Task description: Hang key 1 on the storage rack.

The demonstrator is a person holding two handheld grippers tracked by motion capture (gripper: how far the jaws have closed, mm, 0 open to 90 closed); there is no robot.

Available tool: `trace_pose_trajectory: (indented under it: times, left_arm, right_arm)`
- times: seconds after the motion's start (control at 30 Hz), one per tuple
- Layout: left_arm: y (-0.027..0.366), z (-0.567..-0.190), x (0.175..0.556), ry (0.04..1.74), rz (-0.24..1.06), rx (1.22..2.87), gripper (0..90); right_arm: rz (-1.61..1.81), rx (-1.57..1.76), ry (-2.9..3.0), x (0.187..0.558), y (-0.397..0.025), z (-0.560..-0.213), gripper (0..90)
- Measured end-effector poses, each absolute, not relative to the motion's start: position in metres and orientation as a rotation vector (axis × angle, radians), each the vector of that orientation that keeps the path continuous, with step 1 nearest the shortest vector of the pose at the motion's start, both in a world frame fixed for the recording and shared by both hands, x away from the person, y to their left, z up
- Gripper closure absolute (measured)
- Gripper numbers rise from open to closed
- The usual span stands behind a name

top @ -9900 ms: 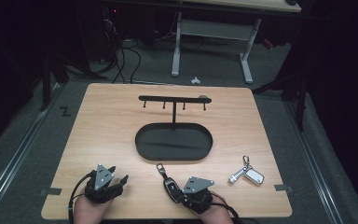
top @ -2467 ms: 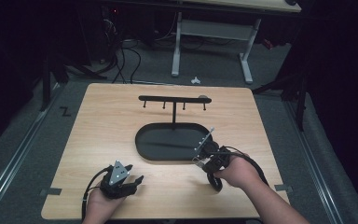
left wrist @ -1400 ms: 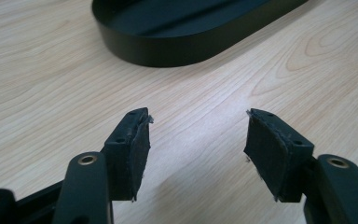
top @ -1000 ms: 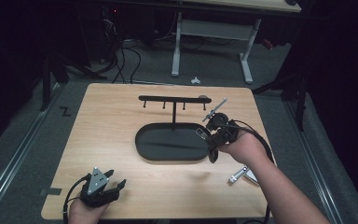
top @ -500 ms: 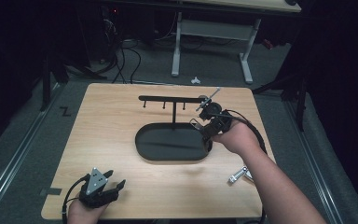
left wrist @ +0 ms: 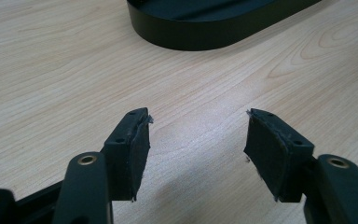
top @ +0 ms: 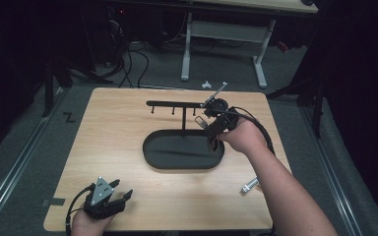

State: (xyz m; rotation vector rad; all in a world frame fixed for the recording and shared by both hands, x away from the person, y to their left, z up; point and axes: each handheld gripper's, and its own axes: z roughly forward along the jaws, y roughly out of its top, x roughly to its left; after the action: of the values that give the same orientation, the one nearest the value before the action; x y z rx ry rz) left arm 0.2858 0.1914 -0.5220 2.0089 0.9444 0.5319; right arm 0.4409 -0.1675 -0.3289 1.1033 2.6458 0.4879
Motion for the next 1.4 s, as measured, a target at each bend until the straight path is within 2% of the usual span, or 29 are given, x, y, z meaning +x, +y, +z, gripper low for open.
trace_pose_trajectory:
  times: [0.57, 1.4]
  left_arm:
    - [0.191, -0.522, 0.286, 0.937, 0.524, 2.011, 40.1]
    - [0.19, -0.523, 0.287, 0.927, 0.51, 2.022, 40.1]
  right_arm:
    - [0.494, 1.145, 2.619, 0.459, -0.153, -0.33, 80.4]
    - [0.423, 1.203, 2.576, 0.482, -0.144, -0.35, 79.8]
